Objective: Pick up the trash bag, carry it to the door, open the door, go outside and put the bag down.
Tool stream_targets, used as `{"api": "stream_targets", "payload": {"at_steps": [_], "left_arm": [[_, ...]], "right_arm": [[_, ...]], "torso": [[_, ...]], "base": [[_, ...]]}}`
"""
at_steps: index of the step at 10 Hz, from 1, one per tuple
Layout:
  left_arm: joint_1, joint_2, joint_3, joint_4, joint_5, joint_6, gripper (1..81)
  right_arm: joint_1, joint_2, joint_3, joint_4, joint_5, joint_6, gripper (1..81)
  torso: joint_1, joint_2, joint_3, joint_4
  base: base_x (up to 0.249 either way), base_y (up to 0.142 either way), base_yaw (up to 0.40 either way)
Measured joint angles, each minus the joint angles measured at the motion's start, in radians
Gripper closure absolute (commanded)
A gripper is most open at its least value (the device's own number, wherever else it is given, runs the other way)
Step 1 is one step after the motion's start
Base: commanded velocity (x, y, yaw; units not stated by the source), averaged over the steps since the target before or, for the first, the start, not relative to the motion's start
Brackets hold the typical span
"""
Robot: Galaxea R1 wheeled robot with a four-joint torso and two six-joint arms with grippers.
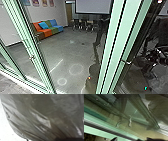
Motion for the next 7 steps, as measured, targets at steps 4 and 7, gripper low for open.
{"api": "stream_targets", "payload": {"at_steps": [4, 7], "left_arm": [[0.006, 0.0, 0.0, 0.0, 0.004, 0.0, 81.1], [0.016, 0.001, 0.0, 0.0, 0.003, 0.0, 81.1]], "right_arm": [[0.075, -0.045, 0.035, -0.036, -0.062, -0.001, 1.0], [0.085, -0.079, 0.047, -0.032, -0.099, 0.004, 1.0]], "torso": [[0.001, 0.0, 0.049, 0.0], [-0.001, 0.0, 0.092, -0.013]], "base": [[0.0, 0.0, 0.0], [0.0, 0.0, 0.0]]}}
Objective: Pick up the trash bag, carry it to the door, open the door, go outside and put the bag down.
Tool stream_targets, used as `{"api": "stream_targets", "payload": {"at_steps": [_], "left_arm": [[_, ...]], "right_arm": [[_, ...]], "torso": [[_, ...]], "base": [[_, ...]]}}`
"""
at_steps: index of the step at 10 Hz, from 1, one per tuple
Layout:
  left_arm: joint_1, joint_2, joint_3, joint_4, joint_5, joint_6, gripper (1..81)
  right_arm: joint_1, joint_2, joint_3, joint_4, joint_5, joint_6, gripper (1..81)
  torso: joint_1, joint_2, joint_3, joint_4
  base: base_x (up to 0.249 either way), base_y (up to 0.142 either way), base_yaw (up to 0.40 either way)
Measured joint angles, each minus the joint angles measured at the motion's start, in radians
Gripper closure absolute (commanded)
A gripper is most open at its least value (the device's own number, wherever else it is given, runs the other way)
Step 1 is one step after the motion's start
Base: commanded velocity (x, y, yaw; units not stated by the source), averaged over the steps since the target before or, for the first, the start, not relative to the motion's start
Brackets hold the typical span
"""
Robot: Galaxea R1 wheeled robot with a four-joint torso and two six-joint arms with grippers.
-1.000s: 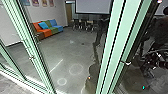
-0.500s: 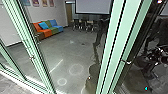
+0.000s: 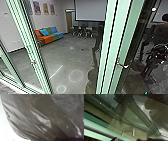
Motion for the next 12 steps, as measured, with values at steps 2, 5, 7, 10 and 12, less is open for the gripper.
{"api": "stream_targets", "payload": {"at_steps": [2, 5, 7, 10, 12], "left_arm": [[0.007, 0.004, 0.0, 0.0, 0.008, 0.0, 81.1], [0.004, 0.004, 0.0, 0.0, 0.008, 0.0, 81.1], [0.007, 0.004, 0.0, 0.0, 0.007, 0.0, 81.1], [0.006, 0.004, 0.0, 0.0, 0.004, 0.0, 81.1], [0.003, 0.004, -0.001, 0.0, 0.004, 0.0, 81.1]], "right_arm": [[0.006, -0.009, 0.005, -0.002, -0.016, 0.0, 1.0], [0.017, -0.03, 0.003, 0.0, -0.032, -0.006, 1.0], [0.017, 0.001, -0.016, -0.003, -0.038, -0.009, 1.0], [0.014, 0.046, -0.036, -0.013, -0.029, -0.012, 1.0], [-0.003, 0.068, -0.044, -0.01, -0.031, -0.011, 1.0]], "torso": [[0.0, 0.0, 0.034, -0.03], [-0.002, -0.001, 0.072, -0.068], [-0.002, -0.001, 0.073, -0.069], [-0.003, -0.002, 0.03, -0.069], [-0.003, -0.001, -0.023, -0.069]], "base": [[0.0, 0.0, 0.0], [0.0, 0.0, 0.0], [0.0, 0.0, 0.0], [0.0, 0.0, 0.0], [0.0, 0.0, 0.0]]}}
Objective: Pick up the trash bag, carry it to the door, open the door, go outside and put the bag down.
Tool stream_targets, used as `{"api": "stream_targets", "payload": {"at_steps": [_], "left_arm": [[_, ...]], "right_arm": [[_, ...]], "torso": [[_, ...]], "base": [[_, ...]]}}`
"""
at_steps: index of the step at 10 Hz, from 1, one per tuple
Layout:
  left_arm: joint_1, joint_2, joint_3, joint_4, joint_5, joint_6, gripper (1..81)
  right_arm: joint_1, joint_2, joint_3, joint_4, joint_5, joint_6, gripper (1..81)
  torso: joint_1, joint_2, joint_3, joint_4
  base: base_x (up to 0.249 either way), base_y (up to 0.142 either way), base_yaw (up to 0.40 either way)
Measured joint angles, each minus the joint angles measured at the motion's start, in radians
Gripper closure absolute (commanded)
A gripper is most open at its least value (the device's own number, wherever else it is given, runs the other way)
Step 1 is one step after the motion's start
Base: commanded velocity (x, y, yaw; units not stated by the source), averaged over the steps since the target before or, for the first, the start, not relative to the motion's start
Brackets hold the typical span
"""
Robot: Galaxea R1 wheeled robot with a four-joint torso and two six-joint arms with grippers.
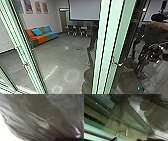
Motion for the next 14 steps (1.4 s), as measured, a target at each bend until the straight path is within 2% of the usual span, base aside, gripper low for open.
{"api": "stream_targets", "payload": {"at_steps": [1, 2, 3, 6, 7, 9, 11, 14], "left_arm": [[0.0, 0.0, 0.0, 0.0, -0.001, 0.0, 81.1], [-0.005, 0.0, -0.001, 0.0, -0.003, 0.0, 81.1], [-0.005, 0.0, -0.002, 0.0, -0.004, 0.0, 81.1], [-0.008, 0.0, -0.003, 0.0, -0.004, 0.0, 81.1], [-0.008, 0.0, -0.004, 0.0, -0.004, 0.0, 81.1], [-0.007, 0.0, -0.004, 0.0, -0.003, 0.0, 81.1], [-0.008, 0.0, -0.004, 0.0, -0.004, 0.0, 81.1], [-0.008, 0.0, -0.004, 0.0, -0.003, 0.0, 81.1]], "right_arm": [[0.0, 0.007, -0.002, 0.0, -0.008, 0.0, 1.0], [0.008, 0.01, -0.003, -0.004, -0.011, -0.001, 1.0], [0.02, 0.008, -0.003, -0.001, -0.027, -0.005, 1.0], [0.023, -0.011, -0.004, 0.0, -0.04, -0.02, 1.0], [0.023, -0.015, -0.006, 0.0, -0.043, -0.029, 1.0], [0.027, -0.007, -0.019, -0.005, -0.064, -0.061, 1.0], [0.043, 0.022, -0.06, 0.001, -0.114, -0.097, 1.0], [0.076, 0.051, -0.118, 0.028, -0.186, -0.193, 1.0]], "torso": [[0.001, 0.001, -0.01, 0.0], [0.001, 0.001, -0.017, -0.007], [0.001, 0.001, -0.02, -0.024], [0.001, 0.001, -0.021, -0.089], [0.001, 0.001, -0.021, -0.101], [0.0, 0.001, -0.021, -0.103], [0.0, 0.001, -0.021, -0.103], [0.0, 0.001, -0.021, -0.103]], "base": [[0.0, 0.0, 0.0], [0.0, 0.0, 0.0], [0.0, 0.0, 0.0], [0.0, 0.0, 0.0], [0.0, 0.0, 0.0], [0.0, 0.0, 0.0], [0.0, 0.0, 0.0], [0.0, 0.0, 0.0]]}}
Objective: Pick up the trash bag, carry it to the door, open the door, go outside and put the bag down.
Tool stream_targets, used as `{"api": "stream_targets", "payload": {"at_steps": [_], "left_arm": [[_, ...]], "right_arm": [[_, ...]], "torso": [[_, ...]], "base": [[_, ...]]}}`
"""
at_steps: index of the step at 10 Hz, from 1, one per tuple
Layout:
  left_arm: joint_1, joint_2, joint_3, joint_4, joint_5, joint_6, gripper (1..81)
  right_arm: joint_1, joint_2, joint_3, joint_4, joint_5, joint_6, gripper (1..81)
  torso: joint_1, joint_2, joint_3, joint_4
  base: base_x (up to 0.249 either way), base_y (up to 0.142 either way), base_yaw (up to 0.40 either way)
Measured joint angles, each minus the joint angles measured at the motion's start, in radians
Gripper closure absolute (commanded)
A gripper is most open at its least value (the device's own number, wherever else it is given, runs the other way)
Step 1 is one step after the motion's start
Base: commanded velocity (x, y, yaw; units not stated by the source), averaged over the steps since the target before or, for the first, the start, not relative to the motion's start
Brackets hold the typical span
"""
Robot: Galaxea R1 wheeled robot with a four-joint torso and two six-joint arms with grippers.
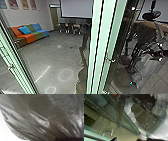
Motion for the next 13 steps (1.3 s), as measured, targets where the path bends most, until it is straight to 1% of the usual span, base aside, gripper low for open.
{"api": "stream_targets", "payload": {"at_steps": [1, 3, 11, 13], "left_arm": [[0.0, 0.0, 0.0, 0.0, -0.001, 0.0, 81.1], [0.0, 0.004, 0.0, 0.0, -0.001, 0.0, 81.1], [0.0, 0.011, -0.001, 0.0, -0.002, 0.0, 81.1], [0.0, 0.011, -0.001, 0.0, -0.002, 0.0, 81.1]], "right_arm": [[0.027, 0.0, -0.005, 0.0, -0.024, -0.016, 1.0], [0.056, 0.003, -0.016, -0.027, -0.034, -0.027, 1.0], [0.09, -0.003, -0.035, -0.218, 0.057, -0.063, 1.0], [0.089, -0.01, -0.042, -0.269, 0.06, -0.071, 1.0]], "torso": [[0.0, 0.0, 0.0, 0.0], [0.0, 0.0, 0.0, 0.0], [0.0, 0.0, 0.0, 0.0], [0.0, 0.0, 0.0, 0.0]], "base": [[0.0, 0.0, 0.0], [0.0, 0.0, 0.0], [0.0, 0.0, 0.0], [0.0, 0.0, 0.0]]}}
